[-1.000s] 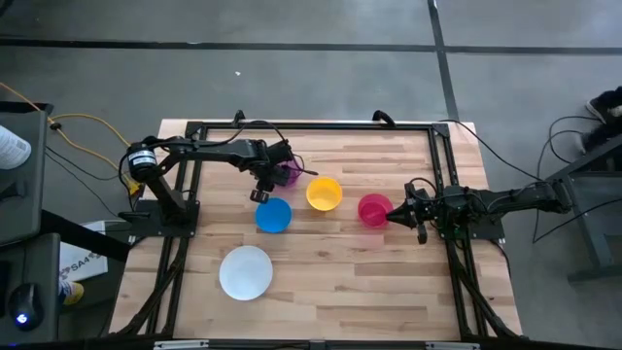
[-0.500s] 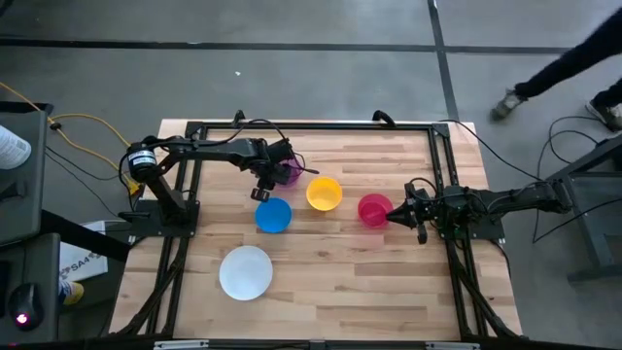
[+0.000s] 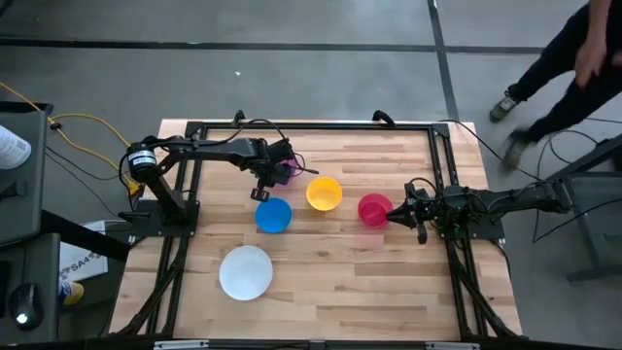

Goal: Nest bowls inside each other
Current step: Stack the purple bowl on the white bowl, then stack the blue bowl on the purple bowl

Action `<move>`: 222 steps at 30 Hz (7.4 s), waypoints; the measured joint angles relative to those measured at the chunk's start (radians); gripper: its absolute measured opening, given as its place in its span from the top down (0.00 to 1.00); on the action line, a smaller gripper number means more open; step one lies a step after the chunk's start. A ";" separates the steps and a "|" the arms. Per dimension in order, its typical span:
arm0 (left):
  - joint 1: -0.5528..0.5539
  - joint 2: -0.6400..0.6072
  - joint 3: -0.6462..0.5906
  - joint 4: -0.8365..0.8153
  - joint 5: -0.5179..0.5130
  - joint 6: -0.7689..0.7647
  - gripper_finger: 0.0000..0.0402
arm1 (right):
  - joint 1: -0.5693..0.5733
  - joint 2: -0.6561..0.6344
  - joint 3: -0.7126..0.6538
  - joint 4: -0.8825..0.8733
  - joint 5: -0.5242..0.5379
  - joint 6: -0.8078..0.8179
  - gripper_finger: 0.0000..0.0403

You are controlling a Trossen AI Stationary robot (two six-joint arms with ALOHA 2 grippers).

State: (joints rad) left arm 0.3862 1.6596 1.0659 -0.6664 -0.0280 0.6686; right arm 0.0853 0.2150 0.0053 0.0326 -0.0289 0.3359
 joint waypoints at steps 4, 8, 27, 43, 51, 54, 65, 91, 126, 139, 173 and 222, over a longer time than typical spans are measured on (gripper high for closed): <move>0.000 0.000 0.000 -0.007 0.000 0.000 0.99 | 0.000 0.000 0.000 0.000 0.000 0.000 0.91; 0.000 0.000 0.000 -0.007 -0.001 0.006 0.99 | 0.000 0.000 0.000 0.000 0.000 0.000 0.91; -0.002 -0.198 -0.001 -0.174 -0.043 -0.126 1.00 | 0.000 0.000 0.000 0.000 0.000 0.000 0.91; -0.243 -0.386 -0.001 -0.298 -0.062 -0.445 1.00 | 0.000 0.000 0.000 0.000 0.000 0.000 0.91; -0.431 -0.422 -0.002 -0.316 -0.070 -0.605 1.00 | 0.000 0.000 0.000 0.000 0.000 0.000 0.91; -0.513 -0.432 -0.001 -0.327 -0.092 -0.667 1.00 | 0.000 0.000 0.000 0.000 0.000 0.000 0.91; -0.843 -0.432 0.035 -0.370 -0.115 -0.881 1.00 | 0.000 0.000 0.000 0.000 0.000 0.000 0.91; -1.120 -0.276 0.039 -0.227 -0.116 -1.141 1.00 | 0.000 0.000 0.000 0.000 0.000 0.000 0.91; -1.184 -0.085 0.069 -0.162 -0.032 -1.242 0.93 | 0.000 0.000 0.000 0.000 0.000 0.000 0.91; -1.164 -0.082 0.068 -0.165 -0.043 -1.194 0.92 | 0.000 0.000 0.000 0.000 0.000 0.000 0.91; -0.737 -0.152 0.068 -0.257 -0.150 -0.741 0.92 | 0.000 0.000 0.000 0.000 0.000 0.000 0.91; -0.275 -0.151 -0.011 -0.133 -0.032 -1.073 0.92 | 0.000 0.000 0.000 0.000 0.000 0.000 0.91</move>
State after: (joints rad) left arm 0.1110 1.5089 1.0550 -0.7995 -0.0597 -0.4043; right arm 0.0853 0.2150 0.0055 0.0326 -0.0288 0.3363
